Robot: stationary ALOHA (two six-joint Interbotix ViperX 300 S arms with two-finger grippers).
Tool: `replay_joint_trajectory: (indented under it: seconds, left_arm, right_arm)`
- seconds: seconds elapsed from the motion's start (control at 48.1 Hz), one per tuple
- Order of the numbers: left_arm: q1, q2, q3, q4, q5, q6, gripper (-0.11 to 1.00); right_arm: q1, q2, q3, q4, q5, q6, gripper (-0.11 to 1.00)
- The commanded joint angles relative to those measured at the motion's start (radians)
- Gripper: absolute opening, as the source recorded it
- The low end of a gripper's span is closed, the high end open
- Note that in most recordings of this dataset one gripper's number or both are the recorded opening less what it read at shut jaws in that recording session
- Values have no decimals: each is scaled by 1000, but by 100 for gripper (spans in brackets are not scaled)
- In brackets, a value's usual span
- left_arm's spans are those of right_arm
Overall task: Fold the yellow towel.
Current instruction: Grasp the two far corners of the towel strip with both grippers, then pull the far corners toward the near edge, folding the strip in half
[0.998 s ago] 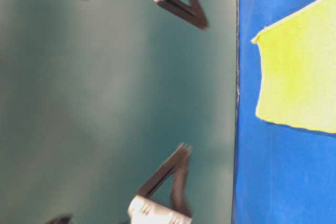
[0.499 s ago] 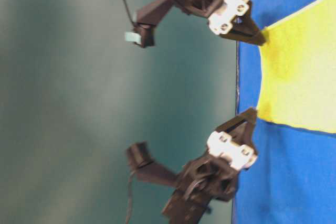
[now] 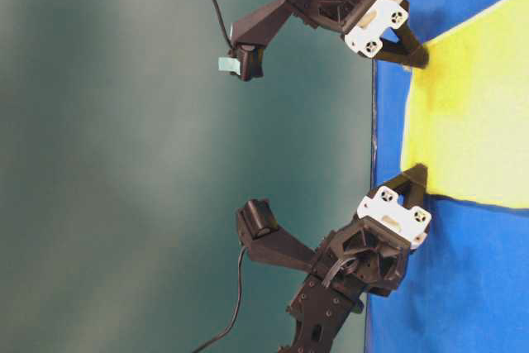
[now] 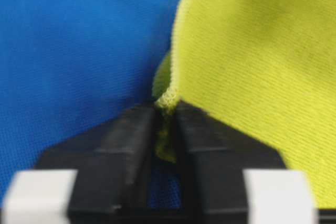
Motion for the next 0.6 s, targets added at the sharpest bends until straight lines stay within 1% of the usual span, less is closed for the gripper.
replay_joint_trajectory:
  seconds: [0.0,0.021,0.042,0.353,0.582]
  left_arm:
    - [3,-11,-8,-2,6,17,4]
    - [2,-11,-8,-2,6,21,3]
    - [2,-12,-8,-2,6,25,3]
    - [12,-43,-11,-2,15,46,3]
    - [49,-114,-31,-2,75,126,3]
  right_arm:
    - [0,-12,-6,0,2,2,9]
    - [0,-12,-6,2,2,5,4]
    - [2,-12,-6,2,2,5,2]
    - [2,-34,-12,9,23,9,2]
    - [-25,-95,-28,3,48,6,2]
